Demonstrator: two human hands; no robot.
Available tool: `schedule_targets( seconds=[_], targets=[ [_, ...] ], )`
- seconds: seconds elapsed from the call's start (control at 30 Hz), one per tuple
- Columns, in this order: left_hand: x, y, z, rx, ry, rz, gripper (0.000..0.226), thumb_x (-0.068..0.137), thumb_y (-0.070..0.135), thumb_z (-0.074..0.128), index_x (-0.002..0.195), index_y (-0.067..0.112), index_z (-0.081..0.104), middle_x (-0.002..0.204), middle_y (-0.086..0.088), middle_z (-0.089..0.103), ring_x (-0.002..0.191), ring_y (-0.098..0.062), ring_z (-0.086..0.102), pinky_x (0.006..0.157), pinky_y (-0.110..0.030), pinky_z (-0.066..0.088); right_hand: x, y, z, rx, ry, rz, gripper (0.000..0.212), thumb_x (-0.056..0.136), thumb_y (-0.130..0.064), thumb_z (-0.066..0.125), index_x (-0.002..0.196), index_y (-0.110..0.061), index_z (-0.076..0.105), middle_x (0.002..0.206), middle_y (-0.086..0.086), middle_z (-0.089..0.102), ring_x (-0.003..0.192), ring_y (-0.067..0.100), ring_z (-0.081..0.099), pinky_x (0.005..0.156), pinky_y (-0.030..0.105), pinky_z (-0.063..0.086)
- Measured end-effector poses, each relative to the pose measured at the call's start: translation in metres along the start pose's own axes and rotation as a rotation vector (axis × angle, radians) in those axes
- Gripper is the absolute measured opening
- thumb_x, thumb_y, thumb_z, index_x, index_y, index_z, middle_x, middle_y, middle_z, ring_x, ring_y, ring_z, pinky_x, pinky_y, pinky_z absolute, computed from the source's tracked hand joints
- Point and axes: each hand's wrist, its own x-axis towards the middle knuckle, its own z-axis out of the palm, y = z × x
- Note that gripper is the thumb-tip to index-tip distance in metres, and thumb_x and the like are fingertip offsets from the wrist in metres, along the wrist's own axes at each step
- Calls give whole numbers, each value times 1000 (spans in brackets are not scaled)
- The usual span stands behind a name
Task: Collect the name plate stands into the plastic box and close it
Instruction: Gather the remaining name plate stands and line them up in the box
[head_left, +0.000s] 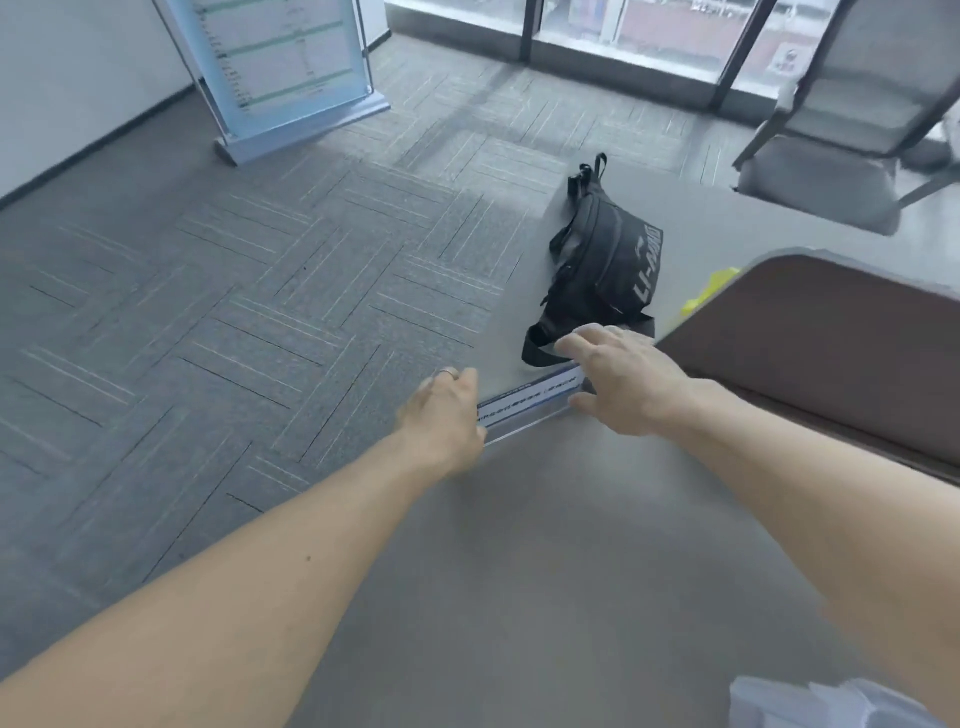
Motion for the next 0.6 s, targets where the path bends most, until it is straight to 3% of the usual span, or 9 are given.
schedule_targets(
  seconds=[0.13, 0.23, 0.3, 0.37, 0.5, 0.6],
  targets=[
    [15, -6, 32, -106, 136, -7, 29, 95, 22, 62, 123, 16, 56, 120, -4, 61, 108, -27, 59, 81, -35, 46, 26, 6, 31, -68, -3, -24, 60, 93, -27, 65, 148, -20, 40, 144, 4, 49, 136, 27, 43, 111, 35, 33],
    [19, -14, 45, -236, 227, -32, 11, 92, 15, 60, 101, 20, 64, 96, -4, 70, 90, -28, 64, 73, -35, 51, 36, 10, 44, -170, 94, -45, 29, 88, -7, 60, 116, -17, 60, 108, 3, 62, 106, 29, 59, 82, 34, 40],
    [16, -19, 48, -323, 269, -40, 6, 92, 15, 61, 91, 20, 64, 87, -3, 69, 84, -28, 63, 73, -37, 54, 36, 14, 48, -185, 122, -45, 20, 86, 1, 59, 95, -16, 57, 94, 2, 62, 88, 30, 60, 69, 32, 35],
    [11, -24, 49, -363, 298, -23, 8, 91, 14, 63, 87, 20, 64, 81, -2, 68, 79, -27, 63, 70, -35, 53, 30, 17, 49, -174, 120, -68, 23, 87, 1, 59, 87, -19, 51, 87, -1, 58, 77, 28, 54, 64, 31, 34],
    [0, -31, 51, -460, 290, 8, 11, 91, 15, 68, 83, 21, 64, 77, 3, 68, 76, -20, 67, 72, -36, 57, -1, 16, 58, -15, 126, -66, 5, 98, -11, 57, 97, -16, 59, 94, -3, 59, 85, 25, 57, 62, 30, 34],
    [-4, -36, 60, -602, 289, -60, 8, 88, 18, 75, 83, 21, 69, 79, 5, 71, 77, -15, 70, 72, -28, 55, -21, 24, 72, 344, 195, 90, 6, 97, -18, 63, 102, -20, 65, 102, -8, 66, 92, 17, 58, 57, 10, 34]
  ],
)
